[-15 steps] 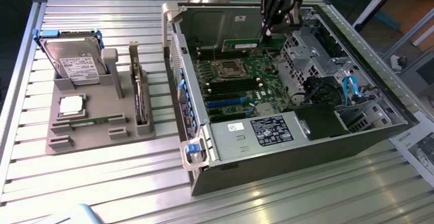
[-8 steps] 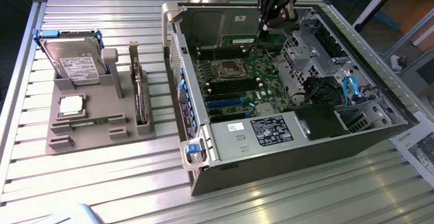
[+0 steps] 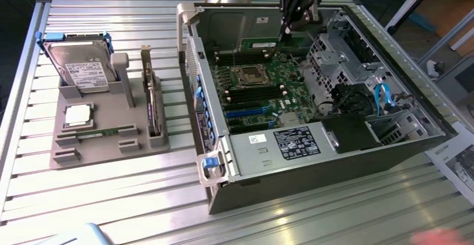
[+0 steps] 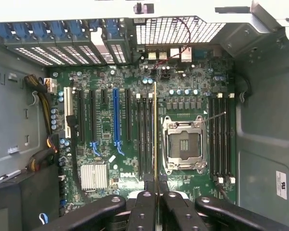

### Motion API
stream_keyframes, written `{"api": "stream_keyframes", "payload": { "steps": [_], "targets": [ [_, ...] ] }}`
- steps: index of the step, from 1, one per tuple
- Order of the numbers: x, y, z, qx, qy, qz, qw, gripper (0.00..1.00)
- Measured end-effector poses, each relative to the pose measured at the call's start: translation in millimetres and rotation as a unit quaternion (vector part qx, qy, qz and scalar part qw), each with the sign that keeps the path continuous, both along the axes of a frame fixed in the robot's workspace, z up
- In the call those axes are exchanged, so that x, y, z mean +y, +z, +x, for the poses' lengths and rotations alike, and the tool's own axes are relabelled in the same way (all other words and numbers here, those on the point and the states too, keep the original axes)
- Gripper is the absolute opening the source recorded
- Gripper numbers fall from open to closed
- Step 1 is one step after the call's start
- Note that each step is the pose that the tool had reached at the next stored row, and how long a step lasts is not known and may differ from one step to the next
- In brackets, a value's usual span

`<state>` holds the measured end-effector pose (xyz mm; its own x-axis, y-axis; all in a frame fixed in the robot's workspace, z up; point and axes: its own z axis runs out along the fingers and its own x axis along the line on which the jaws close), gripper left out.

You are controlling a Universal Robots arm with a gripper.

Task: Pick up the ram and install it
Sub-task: 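Insert the ram into the slot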

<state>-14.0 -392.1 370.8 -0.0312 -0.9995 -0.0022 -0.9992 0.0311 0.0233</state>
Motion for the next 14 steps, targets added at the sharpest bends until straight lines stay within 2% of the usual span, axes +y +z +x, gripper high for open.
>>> {"api": "stream_keyframes", "payload": {
  "steps": [14],
  "targets": [
    [3.5, -29.2, 0.0, -0.0010, 0.000, 0.0004, 1.0000, 0.12]
  ]
}}
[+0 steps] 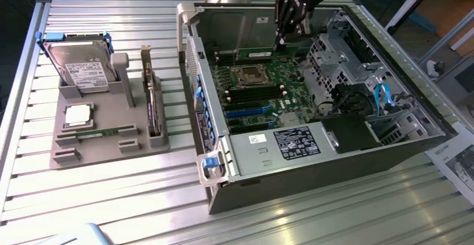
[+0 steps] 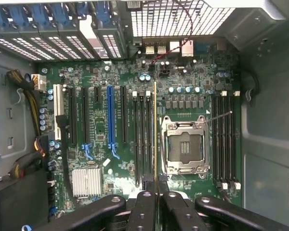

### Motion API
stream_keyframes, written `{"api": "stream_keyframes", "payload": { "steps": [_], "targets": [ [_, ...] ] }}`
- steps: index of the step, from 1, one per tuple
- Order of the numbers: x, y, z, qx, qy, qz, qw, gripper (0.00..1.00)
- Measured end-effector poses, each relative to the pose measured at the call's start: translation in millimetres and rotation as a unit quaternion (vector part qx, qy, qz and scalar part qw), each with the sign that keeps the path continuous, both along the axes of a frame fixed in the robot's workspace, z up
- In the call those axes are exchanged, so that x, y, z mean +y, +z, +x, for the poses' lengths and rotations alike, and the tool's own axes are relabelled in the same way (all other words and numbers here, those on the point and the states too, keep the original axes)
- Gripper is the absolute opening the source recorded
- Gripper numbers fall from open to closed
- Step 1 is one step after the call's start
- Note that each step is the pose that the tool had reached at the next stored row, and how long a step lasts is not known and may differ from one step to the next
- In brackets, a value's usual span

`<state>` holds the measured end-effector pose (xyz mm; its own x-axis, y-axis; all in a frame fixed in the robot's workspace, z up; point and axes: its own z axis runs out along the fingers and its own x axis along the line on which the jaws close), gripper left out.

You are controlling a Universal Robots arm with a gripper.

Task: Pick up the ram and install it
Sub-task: 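Insert the ram into the slot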

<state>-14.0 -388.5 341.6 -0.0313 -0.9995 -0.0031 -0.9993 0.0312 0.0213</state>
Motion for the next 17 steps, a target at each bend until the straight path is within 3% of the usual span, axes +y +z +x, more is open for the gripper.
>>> {"api": "stream_keyframes", "payload": {
  "steps": [17],
  "targets": [
    [1.9, -41.3, 0.0, -0.0023, -0.001, -0.0001, 1.0000, 0.12]
  ]
}}
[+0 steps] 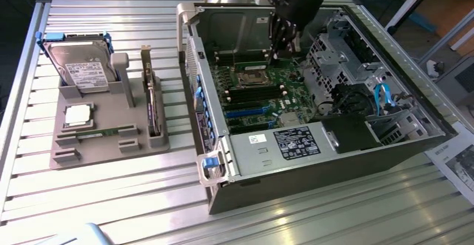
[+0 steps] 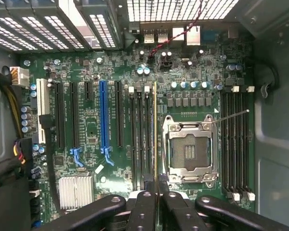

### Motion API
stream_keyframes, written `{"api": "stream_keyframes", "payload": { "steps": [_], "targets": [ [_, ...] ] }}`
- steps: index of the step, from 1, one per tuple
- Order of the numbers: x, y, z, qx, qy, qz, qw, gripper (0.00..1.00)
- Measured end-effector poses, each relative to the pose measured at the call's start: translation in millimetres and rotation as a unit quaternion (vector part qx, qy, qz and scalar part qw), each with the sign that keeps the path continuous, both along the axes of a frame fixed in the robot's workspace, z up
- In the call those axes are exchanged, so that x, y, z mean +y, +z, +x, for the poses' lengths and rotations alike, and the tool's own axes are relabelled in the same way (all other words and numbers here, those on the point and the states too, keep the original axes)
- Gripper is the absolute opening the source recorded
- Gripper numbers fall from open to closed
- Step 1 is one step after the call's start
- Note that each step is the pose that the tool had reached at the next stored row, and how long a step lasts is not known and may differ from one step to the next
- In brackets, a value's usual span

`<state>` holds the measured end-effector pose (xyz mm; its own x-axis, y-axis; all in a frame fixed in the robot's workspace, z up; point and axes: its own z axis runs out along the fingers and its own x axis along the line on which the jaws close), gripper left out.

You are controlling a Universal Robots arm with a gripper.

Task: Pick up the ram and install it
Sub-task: 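Insert the ram into the slot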

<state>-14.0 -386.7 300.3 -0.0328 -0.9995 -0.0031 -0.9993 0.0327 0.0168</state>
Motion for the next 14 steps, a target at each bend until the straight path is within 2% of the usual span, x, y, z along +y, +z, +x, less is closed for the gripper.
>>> {"api": "stream_keyframes", "payload": {
  "steps": [3, 7, 13, 14],
  "targets": [
    [0.3, -9.5, 0.0, -0.0009, -0.001, -0.0002, 1.0000, 0.12],
    [0.4, -17.1, 0.0, -0.0018, -0.001, -0.0004, 1.0000, 0.12],
    [-0.1, -18.5, -0.1, -0.0020, -0.002, -0.0003, 1.0000, 0.12],
    [-3.0, -18.4, 0.0, -0.0020, -0.001, -0.0004, 1.0000, 0.12]
  ]
}}
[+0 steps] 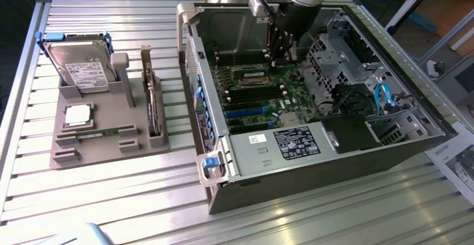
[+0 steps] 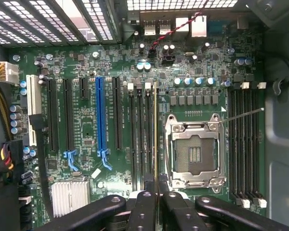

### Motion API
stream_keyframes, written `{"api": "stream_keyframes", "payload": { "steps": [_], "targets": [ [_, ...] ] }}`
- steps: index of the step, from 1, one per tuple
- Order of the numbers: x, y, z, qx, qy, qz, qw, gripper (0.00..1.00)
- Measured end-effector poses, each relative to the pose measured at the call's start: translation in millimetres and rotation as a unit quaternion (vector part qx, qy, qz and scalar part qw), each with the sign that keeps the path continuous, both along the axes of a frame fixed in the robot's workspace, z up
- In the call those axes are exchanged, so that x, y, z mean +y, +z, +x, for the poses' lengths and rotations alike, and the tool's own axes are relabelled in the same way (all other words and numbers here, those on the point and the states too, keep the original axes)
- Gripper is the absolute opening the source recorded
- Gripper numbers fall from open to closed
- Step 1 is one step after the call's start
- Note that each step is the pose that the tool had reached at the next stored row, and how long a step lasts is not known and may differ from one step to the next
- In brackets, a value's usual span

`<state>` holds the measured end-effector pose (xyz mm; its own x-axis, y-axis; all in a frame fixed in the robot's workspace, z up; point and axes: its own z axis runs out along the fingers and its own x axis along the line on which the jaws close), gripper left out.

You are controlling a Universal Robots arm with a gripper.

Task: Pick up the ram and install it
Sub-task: 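Insert the ram into the slot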

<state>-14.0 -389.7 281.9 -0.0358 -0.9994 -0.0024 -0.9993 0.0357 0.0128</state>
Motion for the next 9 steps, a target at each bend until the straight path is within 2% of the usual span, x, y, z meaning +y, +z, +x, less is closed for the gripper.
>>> {"api": "stream_keyframes", "payload": {
  "steps": [5, 9],
  "targets": [
    [-11.4, 0.0, 0.0, 0.0000, 0.000, 0.0000, 1.0000, 0.12],
    [-12.0, -1.6, 0.0, 0.0000, 0.000, 0.0000, 1.0000, 0.12]
  ]
}}
